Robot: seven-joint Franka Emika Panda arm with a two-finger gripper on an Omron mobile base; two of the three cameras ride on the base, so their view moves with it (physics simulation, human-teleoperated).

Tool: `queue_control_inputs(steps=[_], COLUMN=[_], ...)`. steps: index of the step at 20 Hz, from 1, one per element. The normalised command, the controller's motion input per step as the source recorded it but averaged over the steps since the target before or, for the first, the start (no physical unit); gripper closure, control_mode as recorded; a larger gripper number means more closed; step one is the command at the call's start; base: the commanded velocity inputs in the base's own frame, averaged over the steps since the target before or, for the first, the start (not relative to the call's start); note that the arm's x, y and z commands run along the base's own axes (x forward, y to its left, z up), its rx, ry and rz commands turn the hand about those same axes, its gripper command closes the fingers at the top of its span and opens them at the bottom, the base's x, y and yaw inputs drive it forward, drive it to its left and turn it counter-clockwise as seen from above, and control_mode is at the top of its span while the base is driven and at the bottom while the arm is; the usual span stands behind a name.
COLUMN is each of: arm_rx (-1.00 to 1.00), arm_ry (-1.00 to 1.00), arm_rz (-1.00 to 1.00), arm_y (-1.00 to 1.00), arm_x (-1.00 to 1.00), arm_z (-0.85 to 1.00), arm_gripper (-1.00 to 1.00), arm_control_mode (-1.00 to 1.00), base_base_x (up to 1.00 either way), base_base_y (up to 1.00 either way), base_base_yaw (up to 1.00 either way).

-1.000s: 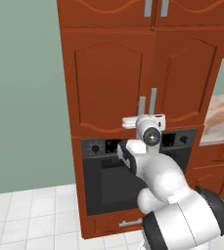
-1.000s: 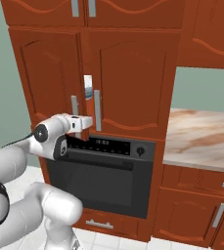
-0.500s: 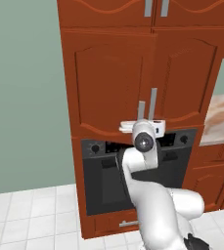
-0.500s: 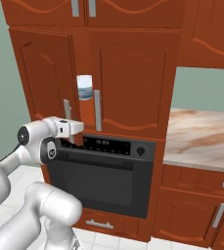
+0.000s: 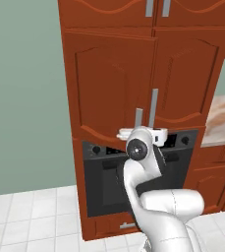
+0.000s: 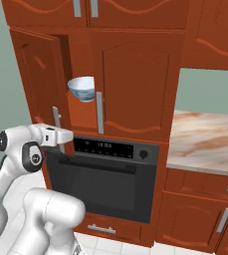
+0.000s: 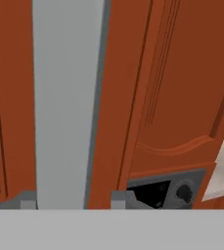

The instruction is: Move the bowls from the cabinet to the plates on the dining table.

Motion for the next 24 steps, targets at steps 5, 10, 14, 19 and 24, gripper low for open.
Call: queue_control_inputs(steps=[5,10,14,19,24], arm_rx=[-0.04,-0.02,0.00,0.00,0.00], arm_ry=[-0.03,0.00,-0.04,-0.06,-0.03], arm_rz=[-0.02,0.00,0.01,0.04,0.03], arm_y=[0.17,0.04,0.00,0.20,0.29], arm_x=[-0.43,-0.01,-0.21,-0.55,-0.57], arm_z=[0.13,0.00,0.02,0.15,0.18], arm_gripper=[1.00,-1.00,-1.00,-1.00,-1.00], arm_control_mode=[-1.00,-1.00,-1.00,-1.00,-1.00], base_base_x=[0.00,0.00,0.00,0.00,0.00], base_base_y=[0.00,0.00,0.00,0.00,0.00], base_base_yaw=[0.00,0.00,0.00,0.00,0.00])
